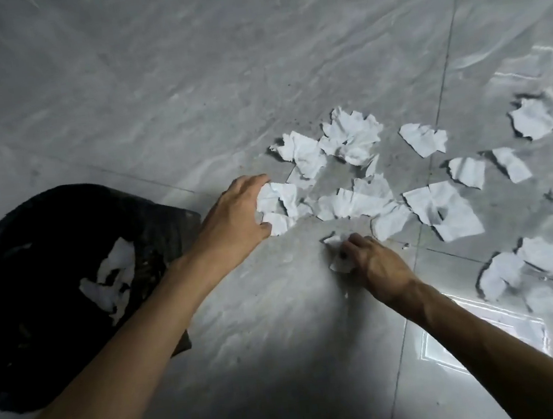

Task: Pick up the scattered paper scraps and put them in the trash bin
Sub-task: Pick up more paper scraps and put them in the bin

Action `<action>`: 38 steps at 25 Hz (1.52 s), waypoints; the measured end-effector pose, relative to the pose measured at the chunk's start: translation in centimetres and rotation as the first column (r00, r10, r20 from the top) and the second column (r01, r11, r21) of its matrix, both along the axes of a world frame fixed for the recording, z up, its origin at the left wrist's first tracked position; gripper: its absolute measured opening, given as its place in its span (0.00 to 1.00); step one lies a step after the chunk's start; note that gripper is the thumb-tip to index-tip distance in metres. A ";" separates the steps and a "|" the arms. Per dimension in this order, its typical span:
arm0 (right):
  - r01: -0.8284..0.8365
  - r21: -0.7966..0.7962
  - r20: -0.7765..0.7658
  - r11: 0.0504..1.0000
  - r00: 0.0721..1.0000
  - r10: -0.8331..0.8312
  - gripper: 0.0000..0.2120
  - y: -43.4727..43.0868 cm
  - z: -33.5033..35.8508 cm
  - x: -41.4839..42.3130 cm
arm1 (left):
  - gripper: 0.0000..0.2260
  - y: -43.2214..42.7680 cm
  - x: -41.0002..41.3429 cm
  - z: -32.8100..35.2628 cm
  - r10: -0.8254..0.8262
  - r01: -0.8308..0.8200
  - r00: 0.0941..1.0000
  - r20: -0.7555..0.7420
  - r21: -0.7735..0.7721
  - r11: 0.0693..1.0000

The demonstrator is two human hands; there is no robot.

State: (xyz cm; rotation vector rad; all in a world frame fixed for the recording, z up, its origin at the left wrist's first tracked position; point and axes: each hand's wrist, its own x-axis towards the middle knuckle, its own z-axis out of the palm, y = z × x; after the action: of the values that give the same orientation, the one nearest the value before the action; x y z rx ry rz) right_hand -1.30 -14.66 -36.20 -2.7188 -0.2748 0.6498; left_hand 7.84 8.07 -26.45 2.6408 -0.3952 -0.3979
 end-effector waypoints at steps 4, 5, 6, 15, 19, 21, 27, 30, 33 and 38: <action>0.110 0.338 0.019 0.935 0.992 -0.123 0.13 -0.9 0.6 -1.8 | 0.35 -1.6 1.6 -4.9 -0.041 0.047 0.997 -0.062 0.092 0.995; 0.158 0.375 0.050 0.913 0.980 -0.191 0.12 -1.7 0.7 -2.0 | 0.36 -2.1 1.9 -6.1 -0.045 0.057 0.995 -0.093 0.121 0.991; 0.205 0.400 0.083 0.893 0.963 -0.258 0.11 -2.7 0.7 -2.1 | 0.38 -2.4 2.1 -7.4 -0.045 0.066 0.990 -0.137 0.153 0.986; 0.174 0.181 0.173 0.968 0.963 -0.205 0.11 -6.3 -1.1 -1.2 | 0.08 -2.6 1.1 -10.3 0.059 -0.027 0.980 -0.191 0.166 0.986; 0.262 0.240 0.134 0.935 0.945 -0.299 0.08 -4.8 -1.4 -1.1 | 0.04 -2.0 1.0 -5.3 0.139 -0.128 0.960 -0.241 0.060 0.990; 0.297 0.293 0.099 0.909 0.936 -0.338 0.07 -4.3 -0.8 -0.7 | 0.03 -1.8 1.2 -1.3 0.146 -0.146 0.973 -0.178 0.013 0.989; 0.467 0.562 -0.012 0.682 0.830 -0.558 0.05 0.7 4.9 2.9 | 0.04 2.1 0.9 10.5 0.232 -0.222 0.972 0.039 -0.165 0.961; 0.486 0.771 -0.196 0.411 0.796 -0.572 0.06 5.4 10.7 5.7 | 0.04 6.3 0.3 14.0 0.357 -0.335 0.920 0.160 -0.151 0.930; 0.380 0.896 -0.256 0.230 0.865 -0.432 0.05 10.8 16.7 7.2 | 0.05 12.0 -1.0 14.9 0.463 -0.463 0.859 0.218 -0.052 0.885; 0.318 0.911 -0.269 0.261 0.941 -0.207 0.04 19.2 20.5 7.4 | 0.08 19.5 -4.2 11.6 0.574 -0.569 0.818 0.011 0.150 0.808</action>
State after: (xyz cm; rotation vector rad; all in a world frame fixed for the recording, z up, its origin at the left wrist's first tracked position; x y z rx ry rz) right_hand 6.11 4.53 -15.71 -1.4627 -0.0964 0.3133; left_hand 3.65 27.57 -14.80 2.7175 0.4669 -0.2756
